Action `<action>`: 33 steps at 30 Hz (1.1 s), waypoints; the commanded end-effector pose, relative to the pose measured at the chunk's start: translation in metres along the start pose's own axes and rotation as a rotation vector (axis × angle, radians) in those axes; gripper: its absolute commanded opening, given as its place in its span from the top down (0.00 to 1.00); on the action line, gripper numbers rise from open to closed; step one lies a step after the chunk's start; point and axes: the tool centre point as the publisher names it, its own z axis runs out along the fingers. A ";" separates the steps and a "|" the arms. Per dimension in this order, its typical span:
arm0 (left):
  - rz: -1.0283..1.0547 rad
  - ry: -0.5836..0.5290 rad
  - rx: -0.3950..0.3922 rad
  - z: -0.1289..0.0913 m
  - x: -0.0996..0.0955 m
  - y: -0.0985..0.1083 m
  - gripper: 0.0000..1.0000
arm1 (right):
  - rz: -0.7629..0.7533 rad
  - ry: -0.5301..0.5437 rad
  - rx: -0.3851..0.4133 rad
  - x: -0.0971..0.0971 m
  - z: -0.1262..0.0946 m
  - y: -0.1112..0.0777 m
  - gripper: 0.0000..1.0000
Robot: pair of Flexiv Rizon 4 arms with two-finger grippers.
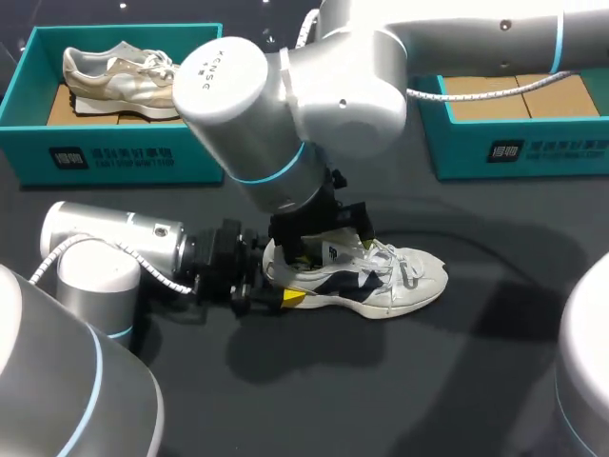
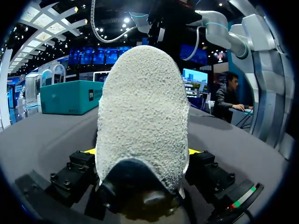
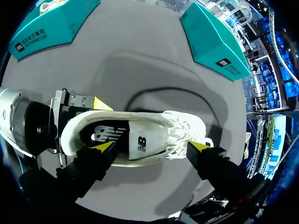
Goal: Take the shoe out of the shoebox, open the shoe tongue, remove and reinsert the insole, then place the shoe into the shoebox
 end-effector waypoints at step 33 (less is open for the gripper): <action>0.001 -0.003 0.001 0.000 0.001 0.000 1.00 | 0.175 -0.154 -0.043 -0.021 0.028 -0.004 0.59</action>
